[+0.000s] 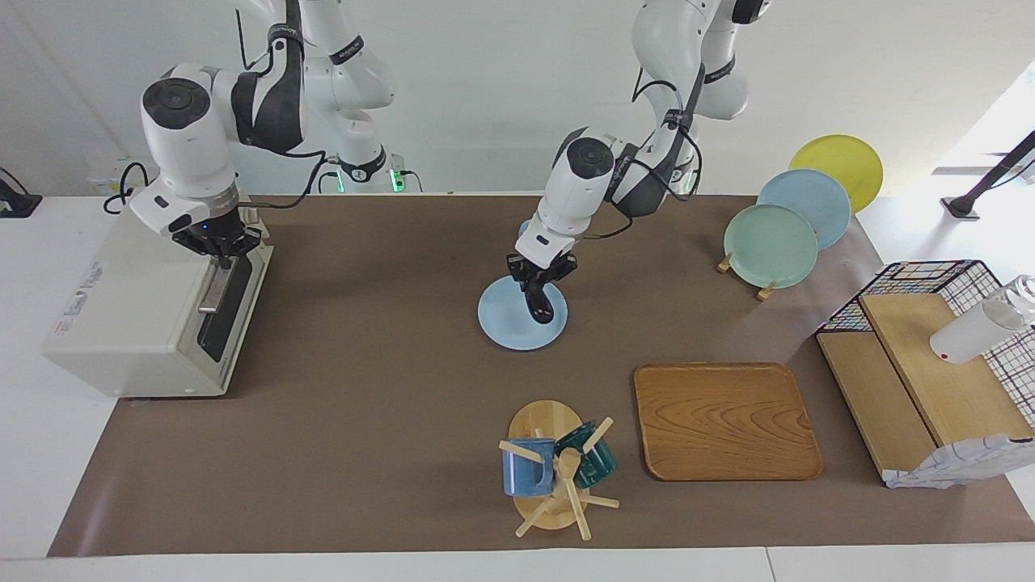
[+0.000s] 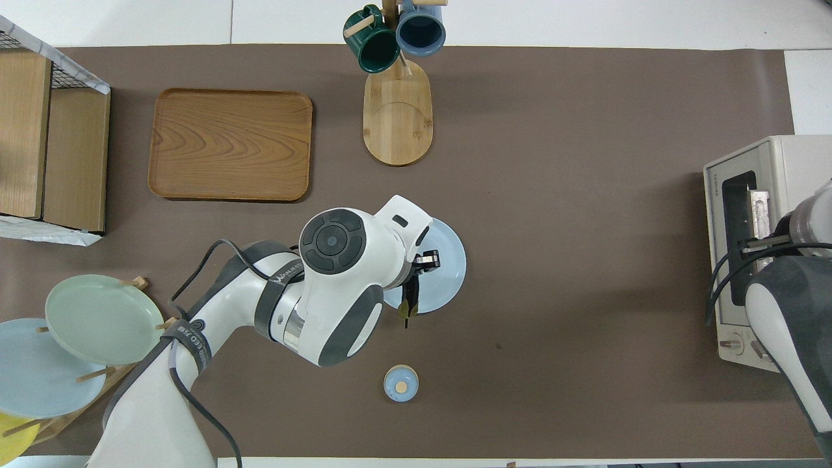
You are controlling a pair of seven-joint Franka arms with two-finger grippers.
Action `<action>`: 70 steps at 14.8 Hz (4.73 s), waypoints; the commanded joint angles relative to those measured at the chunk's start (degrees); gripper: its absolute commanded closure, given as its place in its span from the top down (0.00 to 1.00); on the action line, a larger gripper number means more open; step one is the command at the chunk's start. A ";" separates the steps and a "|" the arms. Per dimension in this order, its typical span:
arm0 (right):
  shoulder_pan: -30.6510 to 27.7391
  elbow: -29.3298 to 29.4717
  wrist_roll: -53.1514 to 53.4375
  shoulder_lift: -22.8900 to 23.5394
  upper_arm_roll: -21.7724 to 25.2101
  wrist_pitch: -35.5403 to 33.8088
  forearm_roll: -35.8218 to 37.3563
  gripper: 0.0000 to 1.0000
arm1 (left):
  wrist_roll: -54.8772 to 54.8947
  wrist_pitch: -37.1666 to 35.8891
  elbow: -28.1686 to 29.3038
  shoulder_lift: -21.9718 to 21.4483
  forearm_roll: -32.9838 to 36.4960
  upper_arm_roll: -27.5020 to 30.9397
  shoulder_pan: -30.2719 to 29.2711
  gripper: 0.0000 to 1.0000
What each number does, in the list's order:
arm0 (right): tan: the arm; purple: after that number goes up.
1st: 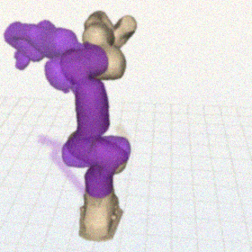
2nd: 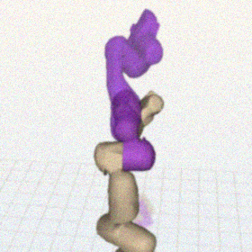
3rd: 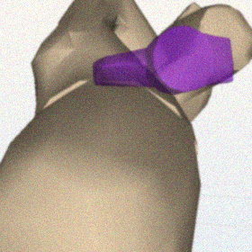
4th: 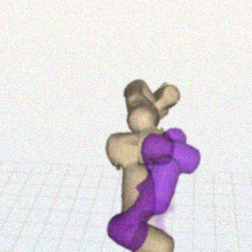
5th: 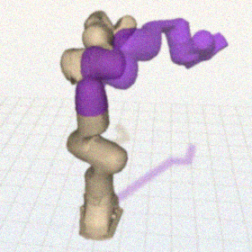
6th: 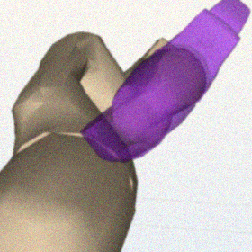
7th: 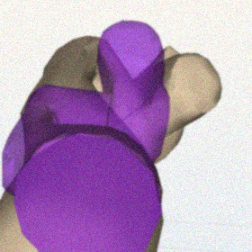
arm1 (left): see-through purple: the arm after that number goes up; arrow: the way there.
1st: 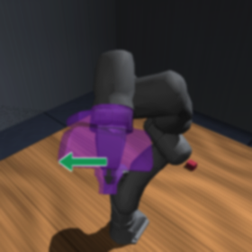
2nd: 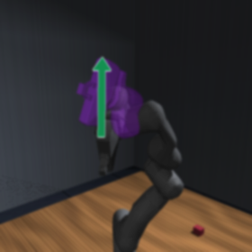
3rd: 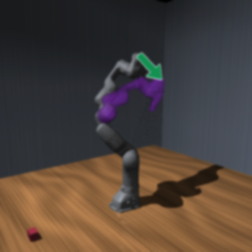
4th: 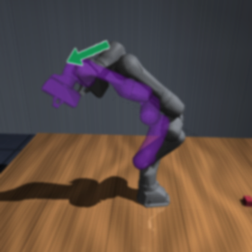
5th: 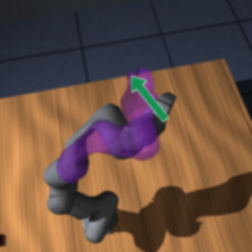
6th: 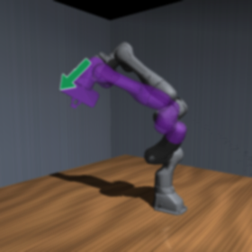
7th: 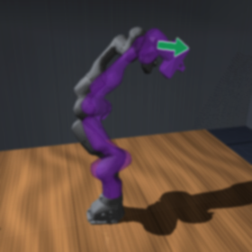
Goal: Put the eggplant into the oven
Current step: 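Carry the eggplant onto the blue plate while the right gripper opens the oven, then release the eggplant on the plate while the right gripper pulls the door down, then move the right gripper from the oven to the blue plate, then grasp the rim of the blue plate with the right gripper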
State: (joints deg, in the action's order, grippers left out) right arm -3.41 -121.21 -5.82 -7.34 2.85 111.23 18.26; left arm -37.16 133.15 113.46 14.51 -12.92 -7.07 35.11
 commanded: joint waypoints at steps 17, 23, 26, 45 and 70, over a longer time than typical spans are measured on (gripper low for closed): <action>4.99 -6.31 1.42 7.60 -0.57 16.01 -7.36 0.00 | 3.13 -9.81 -6.57 -1.94 4.73 3.11 -7.21 1.00; 7.46 -10.98 2.73 9.53 -0.65 24.82 -7.45 0.00 | 17.63 -23.97 -16.69 -4.04 8.52 3.29 -22.79 1.00; 7.98 -10.98 4.40 10.77 -0.74 25.26 -7.45 0.00 | 23.16 -29.85 -19.41 -6.67 9.31 3.29 -26.75 1.00; 39.16 30.41 32.06 31.29 -1.00 4.22 -22.32 0.00 | 32.68 -41.21 -15.37 -16.80 11.86 2.76 -29.92 1.00; 51.32 17.84 40.71 32.30 -1.09 18.07 -14.49 0.00 | 32.59 -43.32 -16.35 -16.35 11.78 1.27 -30.98 1.00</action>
State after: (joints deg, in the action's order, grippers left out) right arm 47.73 -102.19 34.74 26.27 1.66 129.48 2.06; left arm -5.32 91.27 98.24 -2.16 -1.75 -4.58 5.41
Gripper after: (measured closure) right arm 0.960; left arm 0.000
